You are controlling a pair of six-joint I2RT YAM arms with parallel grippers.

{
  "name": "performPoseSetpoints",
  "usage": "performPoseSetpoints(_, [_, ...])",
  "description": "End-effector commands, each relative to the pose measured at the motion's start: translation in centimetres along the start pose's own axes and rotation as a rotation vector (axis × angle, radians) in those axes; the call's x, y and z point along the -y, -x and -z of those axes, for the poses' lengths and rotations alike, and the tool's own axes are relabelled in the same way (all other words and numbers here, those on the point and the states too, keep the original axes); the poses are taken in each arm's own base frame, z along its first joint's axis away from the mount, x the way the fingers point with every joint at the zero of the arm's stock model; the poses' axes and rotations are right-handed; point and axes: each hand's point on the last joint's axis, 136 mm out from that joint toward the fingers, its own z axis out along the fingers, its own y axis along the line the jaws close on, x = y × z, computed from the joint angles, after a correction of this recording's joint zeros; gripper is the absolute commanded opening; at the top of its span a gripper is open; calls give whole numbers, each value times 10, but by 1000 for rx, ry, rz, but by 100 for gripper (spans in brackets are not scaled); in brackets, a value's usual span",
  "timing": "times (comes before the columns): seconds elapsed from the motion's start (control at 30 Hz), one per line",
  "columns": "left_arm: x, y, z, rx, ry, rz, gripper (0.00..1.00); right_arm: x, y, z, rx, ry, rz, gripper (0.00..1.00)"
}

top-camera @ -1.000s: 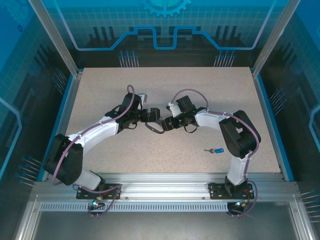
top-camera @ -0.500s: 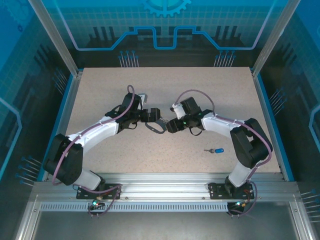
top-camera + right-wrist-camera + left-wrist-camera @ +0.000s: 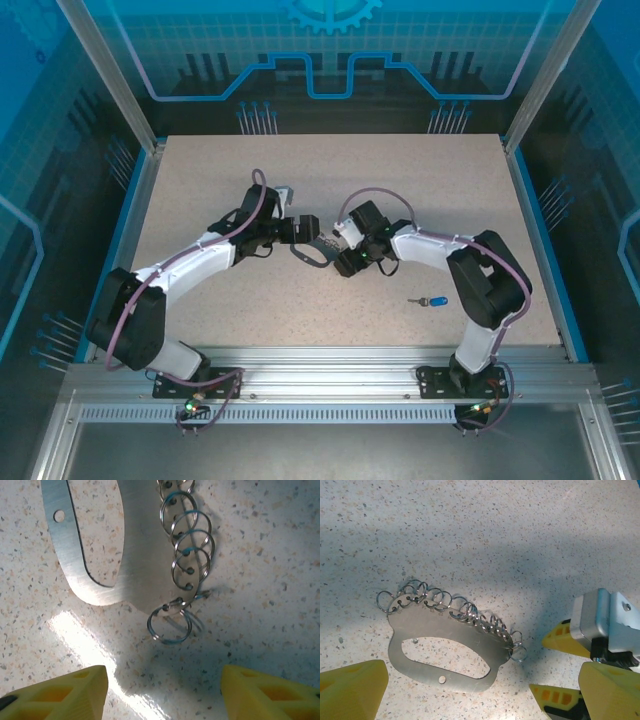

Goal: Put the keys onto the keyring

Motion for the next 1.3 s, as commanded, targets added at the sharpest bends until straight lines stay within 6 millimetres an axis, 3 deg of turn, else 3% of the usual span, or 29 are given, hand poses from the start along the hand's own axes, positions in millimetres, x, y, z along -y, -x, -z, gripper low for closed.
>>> performPoseSetpoints(0.0, [6,7,6,17,-67,53,99,-7,5,-6,-18,25,35,60])
performPoseSetpoints(0.2, [4,10,5,19,-92,88,99,-8,9,-16,-38,39,44,56])
performPoseSetpoints(0.57, [4,11,2,16,-113,104,99,-10,14,-19,-42,60,57,39])
performPoseSetpoints(0.77, [4,12,1,15,-119,110,99,-20,16,-16,-35,101,62,26])
performPoseSetpoints(0.97, [5,13,2,17,-123,109,99,-31,21,-9,-19,155,64,0])
performPoseSetpoints(1.27, [7,13,5,14,-129,109,99,-53,29,7,26,292,33,0])
